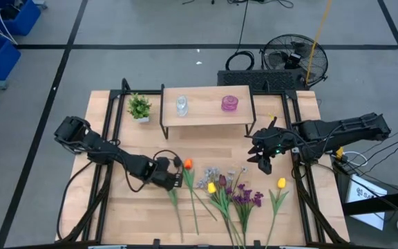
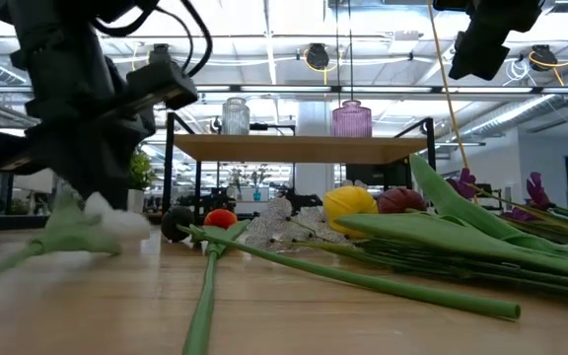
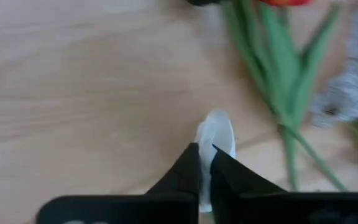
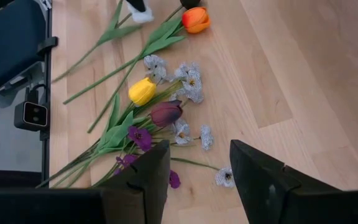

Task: Pick and place flowers into a vace then onto a shelf
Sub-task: Put the white tulip into the white vase, then put the black tulip into the white vase

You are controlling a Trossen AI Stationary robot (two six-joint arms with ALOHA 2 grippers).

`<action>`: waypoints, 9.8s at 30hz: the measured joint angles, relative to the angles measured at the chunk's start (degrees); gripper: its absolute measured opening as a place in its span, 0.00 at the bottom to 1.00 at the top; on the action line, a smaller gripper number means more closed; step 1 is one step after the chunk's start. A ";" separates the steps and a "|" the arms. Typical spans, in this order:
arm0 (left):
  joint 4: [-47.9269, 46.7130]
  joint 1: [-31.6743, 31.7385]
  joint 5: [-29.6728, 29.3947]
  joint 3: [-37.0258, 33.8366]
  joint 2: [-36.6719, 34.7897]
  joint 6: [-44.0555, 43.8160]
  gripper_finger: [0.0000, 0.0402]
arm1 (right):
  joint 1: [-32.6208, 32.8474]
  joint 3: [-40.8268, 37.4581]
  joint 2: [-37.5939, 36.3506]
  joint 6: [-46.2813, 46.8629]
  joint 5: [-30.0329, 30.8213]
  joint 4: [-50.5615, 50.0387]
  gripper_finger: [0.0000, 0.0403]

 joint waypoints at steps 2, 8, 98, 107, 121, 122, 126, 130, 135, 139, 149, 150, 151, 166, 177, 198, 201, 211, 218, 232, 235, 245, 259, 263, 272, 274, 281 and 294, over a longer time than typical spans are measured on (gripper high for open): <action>2.16 -0.02 0.02 0.00 0.00 0.63 0.03 | 0.00 0.00 0.00 0.00 -0.02 0.00 0.40; 4.34 -0.02 -0.38 0.00 0.00 0.97 0.02 | 0.00 0.00 0.00 0.00 -0.15 0.00 0.40; -33.93 19.34 -65.21 68.55 -1.17 79.79 0.02 | -0.13 0.04 0.44 -13.88 16.62 34.01 0.40; -22.98 26.01 -63.63 68.50 -1.03 92.97 0.03 | -0.46 0.04 0.44 -14.15 25.47 33.68 0.40; -22.98 30.17 -58.08 68.29 0.04 92.52 0.02 | -0.48 0.04 0.44 -13.99 25.33 33.55 0.40; -22.81 30.26 -57.91 67.88 0.03 92.31 0.03 | -0.48 0.04 0.44 -13.99 25.33 33.47 0.40; -22.57 30.25 -58.78 65.30 -0.23 90.86 0.03 | -0.48 0.04 0.44 -13.57 25.31 33.33 0.40; -22.85 30.23 -58.99 63.40 0.09 90.96 0.02 | -0.50 0.03 0.44 -13.53 25.29 33.33 0.40; -22.77 30.27 -60.85 60.39 -0.14 89.31 0.04 | -0.48 0.02 0.44 -13.53 25.11 33.33 0.40; -22.75 30.18 -57.80 59.34 -0.04 88.94 0.01 | -0.48 0.02 0.44 -13.53 25.11 33.33 0.40; -22.59 30.92 -52.07 56.59 -0.11 88.75 0.23 | -0.48 0.02 0.44 -13.63 25.09 32.90 0.40; -22.63 30.94 -52.06 56.59 -0.11 88.33 0.26 | -0.48 0.02 0.44 -13.65 25.09 32.80 0.40; -22.63 30.96 -52.09 56.59 -0.11 87.64 0.28 | -0.48 0.00 0.44 -13.68 25.09 32.67 0.40; -22.77 29.88 -52.92 60.42 -0.52 89.18 0.53 | -0.48 0.00 0.44 -13.75 25.07 32.04 0.40; -22.67 24.26 -47.40 68.42 -0.57 92.42 0.53 | -0.48 0.00 0.44 -13.75 24.96 31.96 0.40; -54.95 6.54 -10.40 53.21 9.74 23.88 0.53 | -0.48 -8.25 0.39 -8.23 19.63 38.39 0.40; -51.76 6.62 -8.64 47.02 11.11 15.97 0.53 | -0.29 -8.48 0.39 -7.96 18.67 38.94 0.40; -30.97 9.65 -1.73 28.74 12.96 4.70 0.53 | 0.04 -8.48 0.17 -7.45 14.30 39.86 0.40; -28.87 12.18 -1.92 22.74 12.96 0.48 0.53 | 0.02 -8.48 0.17 -7.45 13.05 39.84 0.40; -18.11 16.48 -1.89 16.97 12.90 0.60 0.53 | 0.02 -8.48 0.17 -9.44 13.09 39.78 0.40; -18.39 16.48 -0.21 16.90 12.90 1.21 0.53 | 0.02 -8.48 0.17 -9.46 13.09 39.78 0.40; -20.60 15.87 2.66 16.90 12.92 3.77 0.48 | 0.02 -8.46 0.17 -10.95 13.14 39.78 0.40; -17.81 14.46 2.78 21.92 10.10 19.04 0.04 | 0.02 -8.46 0.17 -10.96 13.18 39.81 0.40; -21.96 11.88 -4.79 28.25 6.01 21.43 0.03 | 0.02 -8.44 0.17 -10.95 13.18 39.82 0.40; -33.12 7.35 -43.19 46.54 -3.41 41.37 0.03 | 0.02 -8.43 0.20 -10.95 13.13 39.80 0.40; -32.29 6.83 -54.22 50.49 -4.40 54.64 0.03 | 0.02 -8.41 0.20 -10.95 13.11 39.80 0.40; -15.48 8.11 -76.28 61.48 -4.55 103.64 0.03 | 0.02 -8.39 0.20 -10.97 13.09 39.78 0.40; 7.69 19.68 -67.18 63.44 -4.43 136.20 0.03 | 0.00 -8.39 0.20 -12.48 13.11 39.80 0.40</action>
